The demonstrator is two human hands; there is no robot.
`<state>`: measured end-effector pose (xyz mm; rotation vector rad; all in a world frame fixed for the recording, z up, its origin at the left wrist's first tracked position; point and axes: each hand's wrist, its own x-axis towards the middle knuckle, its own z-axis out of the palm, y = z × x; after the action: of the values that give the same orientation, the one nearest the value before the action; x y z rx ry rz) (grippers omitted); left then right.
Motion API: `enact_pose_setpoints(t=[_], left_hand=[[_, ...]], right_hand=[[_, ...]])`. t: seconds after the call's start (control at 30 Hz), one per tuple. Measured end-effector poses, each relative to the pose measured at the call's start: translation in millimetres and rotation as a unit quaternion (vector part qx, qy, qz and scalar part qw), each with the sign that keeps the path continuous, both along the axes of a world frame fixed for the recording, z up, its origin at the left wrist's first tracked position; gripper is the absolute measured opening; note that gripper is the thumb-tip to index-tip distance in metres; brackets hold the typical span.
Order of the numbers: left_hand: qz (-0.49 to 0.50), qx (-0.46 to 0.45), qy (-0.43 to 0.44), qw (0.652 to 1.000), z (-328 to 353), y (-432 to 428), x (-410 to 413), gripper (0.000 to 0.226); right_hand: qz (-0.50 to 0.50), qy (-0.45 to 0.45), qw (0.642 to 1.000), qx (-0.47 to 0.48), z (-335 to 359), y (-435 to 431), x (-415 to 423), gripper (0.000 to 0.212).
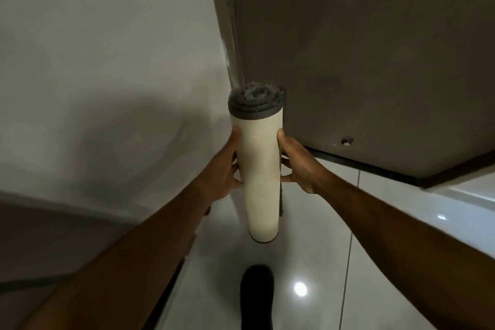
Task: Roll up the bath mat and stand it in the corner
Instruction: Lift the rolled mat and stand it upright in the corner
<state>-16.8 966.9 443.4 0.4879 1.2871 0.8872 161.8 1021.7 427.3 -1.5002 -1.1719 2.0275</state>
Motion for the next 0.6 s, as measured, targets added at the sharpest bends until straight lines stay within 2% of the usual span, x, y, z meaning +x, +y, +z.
enact_pose_setpoints(t=[0.07,0.23,0.3,0.4,0.53,0.6], left_hand=[[0.021,0.009,-0.007,1.0,-16,30,-7,0.111],[0.061,-0.001,-0.002,0.998,-55,99,-25,0.105],[0.067,0.007,0.004,0.998,-67,114,-32,0.091],[0.077,0.019,0.015,0.997,-91,140,-43,0.059],[0.096,0.016,0.005,0.995,-112,159,-57,0.055],[0.102,0.016,-0.012,0.995,-121,166,-61,0.052]], right_hand=[[0.002,-0.006,1.0,0.0,-16,33,-9,0.078],[0.013,0.022,1.0,-0.012,-51,107,-34,0.078],[0.018,0.029,0.999,-0.018,-57,125,-46,0.083],[0.009,0.014,0.999,-0.031,-72,156,-65,0.107],[0.025,0.02,0.999,-0.028,-81,181,-85,0.098],[0.003,0.013,0.999,-0.041,-91,191,-94,0.098]])
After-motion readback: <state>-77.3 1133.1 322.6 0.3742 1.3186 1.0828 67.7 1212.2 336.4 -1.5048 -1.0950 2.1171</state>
